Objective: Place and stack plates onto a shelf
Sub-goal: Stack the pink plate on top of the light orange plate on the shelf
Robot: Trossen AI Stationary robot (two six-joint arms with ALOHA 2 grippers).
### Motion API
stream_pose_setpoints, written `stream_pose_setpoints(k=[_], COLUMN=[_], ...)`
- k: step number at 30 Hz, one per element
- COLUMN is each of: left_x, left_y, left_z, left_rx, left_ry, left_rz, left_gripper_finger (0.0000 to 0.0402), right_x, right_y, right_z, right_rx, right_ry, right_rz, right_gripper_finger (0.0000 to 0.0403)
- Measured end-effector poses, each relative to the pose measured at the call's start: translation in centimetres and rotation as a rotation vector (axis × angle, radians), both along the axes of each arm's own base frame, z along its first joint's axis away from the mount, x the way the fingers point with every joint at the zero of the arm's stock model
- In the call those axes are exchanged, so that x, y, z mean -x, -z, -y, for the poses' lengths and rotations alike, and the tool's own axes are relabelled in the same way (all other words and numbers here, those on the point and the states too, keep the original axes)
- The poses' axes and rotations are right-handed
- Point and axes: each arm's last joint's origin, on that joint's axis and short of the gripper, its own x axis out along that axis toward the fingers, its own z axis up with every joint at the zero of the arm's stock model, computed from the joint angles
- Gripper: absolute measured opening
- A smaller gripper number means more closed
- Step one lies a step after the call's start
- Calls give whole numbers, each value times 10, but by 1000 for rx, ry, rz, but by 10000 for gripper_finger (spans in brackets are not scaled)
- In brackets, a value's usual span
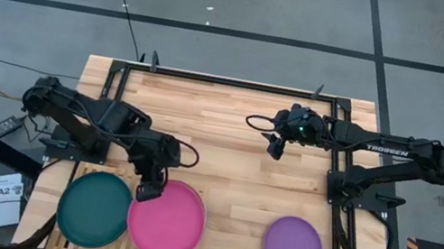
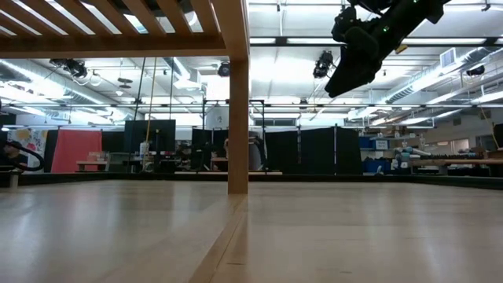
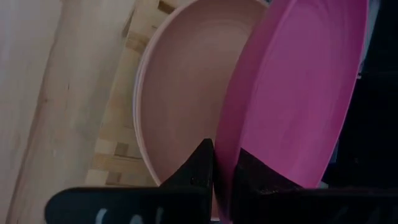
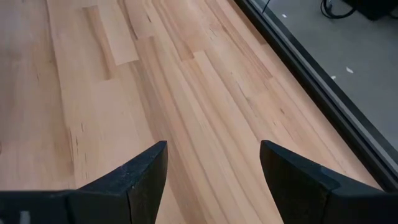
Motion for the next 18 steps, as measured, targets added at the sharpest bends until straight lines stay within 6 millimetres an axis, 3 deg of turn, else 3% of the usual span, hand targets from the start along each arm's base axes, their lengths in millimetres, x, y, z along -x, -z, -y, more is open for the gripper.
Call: stream_pose_setpoints(k=[18], left_x=[-1], left_y=[0], left_z=[-5], left_rx=[-35], left_ry=[-25], left_rz=[8], left_gripper_finger=[27], right_x=[0], right_y=[0], right_z=[-1], right_rx=[-14], right_ry=[-16], right_rz=[3], right_gripper_finger=[261])
